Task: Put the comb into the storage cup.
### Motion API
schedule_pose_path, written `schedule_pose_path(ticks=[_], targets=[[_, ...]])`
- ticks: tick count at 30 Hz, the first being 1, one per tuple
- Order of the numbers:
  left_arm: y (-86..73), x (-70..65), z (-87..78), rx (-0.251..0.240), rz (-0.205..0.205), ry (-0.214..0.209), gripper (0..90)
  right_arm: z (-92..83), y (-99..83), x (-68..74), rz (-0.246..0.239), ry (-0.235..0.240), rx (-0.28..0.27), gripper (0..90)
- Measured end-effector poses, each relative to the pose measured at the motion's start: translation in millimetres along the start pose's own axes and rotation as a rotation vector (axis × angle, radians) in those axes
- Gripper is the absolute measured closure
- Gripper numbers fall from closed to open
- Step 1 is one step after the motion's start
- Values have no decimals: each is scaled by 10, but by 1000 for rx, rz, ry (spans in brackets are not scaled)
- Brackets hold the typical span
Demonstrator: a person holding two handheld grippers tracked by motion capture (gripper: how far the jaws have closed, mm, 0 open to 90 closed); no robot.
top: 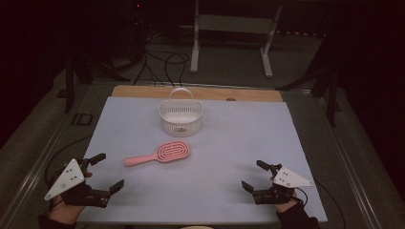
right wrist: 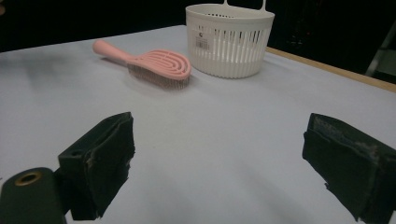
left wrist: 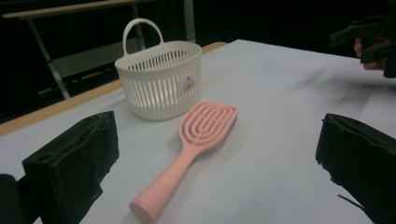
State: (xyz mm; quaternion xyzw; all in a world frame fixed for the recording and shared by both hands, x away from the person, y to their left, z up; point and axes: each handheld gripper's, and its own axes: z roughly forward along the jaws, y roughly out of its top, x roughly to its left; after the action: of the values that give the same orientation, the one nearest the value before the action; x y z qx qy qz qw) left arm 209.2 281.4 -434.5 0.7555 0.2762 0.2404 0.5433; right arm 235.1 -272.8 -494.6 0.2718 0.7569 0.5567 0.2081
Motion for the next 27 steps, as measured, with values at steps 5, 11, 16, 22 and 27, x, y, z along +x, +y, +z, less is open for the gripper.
schedule_pose_path(ticks=[5, 11, 16, 22, 27], targets=[[124, 55, 22, 9, 12, -10, 2, -1, 4, 6, 6, 2, -5, 89], [243, 129, 87, 7, 10, -25, 3, 1, 7, 6, 2, 1, -5, 89], [315, 182, 180, 9, 8, -30, 2, 4, 7, 6, 7, 4, -8, 89], [378, 272, 283, 18, -7, -31, 2, 5, 6, 5, 9, 4, -9, 89], [413, 318, 350, 43, -5, -24, 2, 7, 5, 3, 11, 4, -10, 89]])
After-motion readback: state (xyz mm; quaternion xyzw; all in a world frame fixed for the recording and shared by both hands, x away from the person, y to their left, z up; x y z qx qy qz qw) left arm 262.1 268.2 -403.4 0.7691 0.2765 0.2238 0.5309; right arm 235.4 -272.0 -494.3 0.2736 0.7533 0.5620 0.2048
